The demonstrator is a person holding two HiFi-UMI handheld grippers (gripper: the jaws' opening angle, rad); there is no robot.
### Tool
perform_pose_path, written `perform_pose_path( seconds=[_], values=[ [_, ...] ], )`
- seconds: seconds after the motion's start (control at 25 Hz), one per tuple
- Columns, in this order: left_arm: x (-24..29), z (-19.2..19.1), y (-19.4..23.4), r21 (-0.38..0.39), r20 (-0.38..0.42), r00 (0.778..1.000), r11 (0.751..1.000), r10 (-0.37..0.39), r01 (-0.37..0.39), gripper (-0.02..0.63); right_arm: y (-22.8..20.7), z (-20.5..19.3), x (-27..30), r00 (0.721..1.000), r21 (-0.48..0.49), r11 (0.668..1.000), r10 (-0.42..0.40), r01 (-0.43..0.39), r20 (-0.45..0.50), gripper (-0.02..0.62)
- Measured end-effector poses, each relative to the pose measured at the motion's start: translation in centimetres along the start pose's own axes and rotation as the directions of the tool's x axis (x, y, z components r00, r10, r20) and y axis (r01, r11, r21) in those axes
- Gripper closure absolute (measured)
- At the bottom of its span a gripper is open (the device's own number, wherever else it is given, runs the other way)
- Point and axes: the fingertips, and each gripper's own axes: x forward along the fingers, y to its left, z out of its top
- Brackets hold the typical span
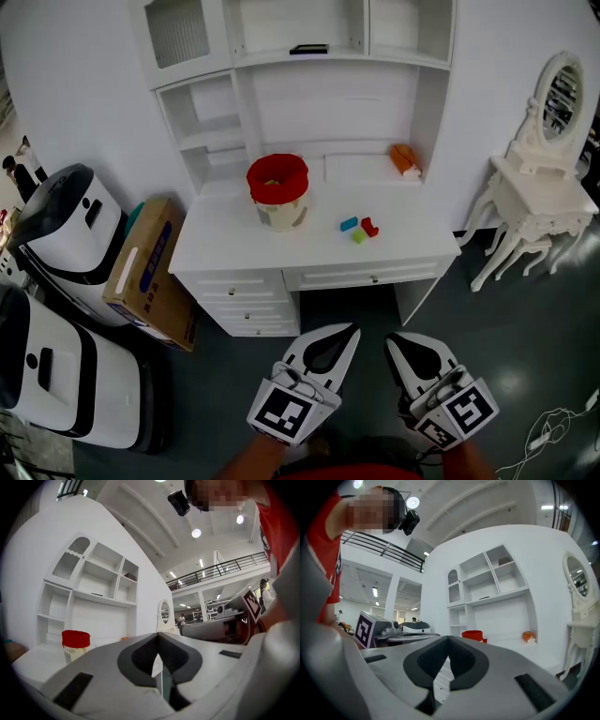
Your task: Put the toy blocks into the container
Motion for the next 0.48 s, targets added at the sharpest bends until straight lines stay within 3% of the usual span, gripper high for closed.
perform_pose_path(
  seconds=[0.24, 0.48],
  values=[
    [2.2, -1.0, 3.5, -0.006, -0.008, 1.000, 1.000, -0.011, 0.011, 0.580, -1.9, -1.2, 2.7, 0.999, 0.007, 1.000, -0.030, 0.031, -0.030, 0.583],
    [6.9, -3.0, 7.7, -0.001, -0.041, 0.999, 1.000, 0.016, -0.016, 0.580, -6.9, -2.6, 7.3, 0.999, 0.012, 0.999, -0.029, 0.030, -0.045, 0.583]
  ],
)
